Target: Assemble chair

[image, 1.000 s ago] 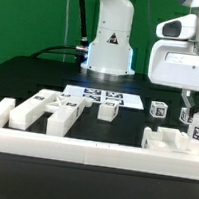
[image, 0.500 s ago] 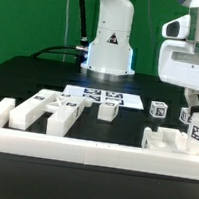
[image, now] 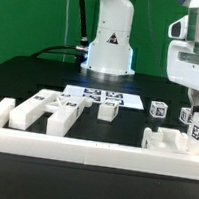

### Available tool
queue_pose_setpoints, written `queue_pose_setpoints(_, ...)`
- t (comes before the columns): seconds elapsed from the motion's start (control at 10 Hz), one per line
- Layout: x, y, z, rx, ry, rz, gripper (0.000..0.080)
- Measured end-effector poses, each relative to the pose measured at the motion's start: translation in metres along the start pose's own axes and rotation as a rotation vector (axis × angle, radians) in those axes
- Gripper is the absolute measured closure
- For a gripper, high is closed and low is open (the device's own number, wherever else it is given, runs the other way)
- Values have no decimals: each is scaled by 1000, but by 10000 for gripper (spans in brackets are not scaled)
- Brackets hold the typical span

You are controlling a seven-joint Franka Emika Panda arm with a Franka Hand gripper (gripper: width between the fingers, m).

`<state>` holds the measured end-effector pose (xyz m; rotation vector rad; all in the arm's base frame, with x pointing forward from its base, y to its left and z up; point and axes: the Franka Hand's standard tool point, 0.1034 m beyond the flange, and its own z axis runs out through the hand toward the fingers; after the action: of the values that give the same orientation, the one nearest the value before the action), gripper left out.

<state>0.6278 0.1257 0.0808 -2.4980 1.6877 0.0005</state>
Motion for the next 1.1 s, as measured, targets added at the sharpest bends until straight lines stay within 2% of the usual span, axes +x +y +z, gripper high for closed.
queue_pose_setpoints(0.2, -3, 0, 0, -3, -1, -153, 254)
queue_pose_setpoints(0.3, -6, -1, 0, -2, -2, -252, 254)
queue_pose_setpoints(0.4, -8, -2, 1, -1, -3, -366, 169)
queue_pose_setpoints(1.1, -8, -1, 2, -2, -3, -952, 151)
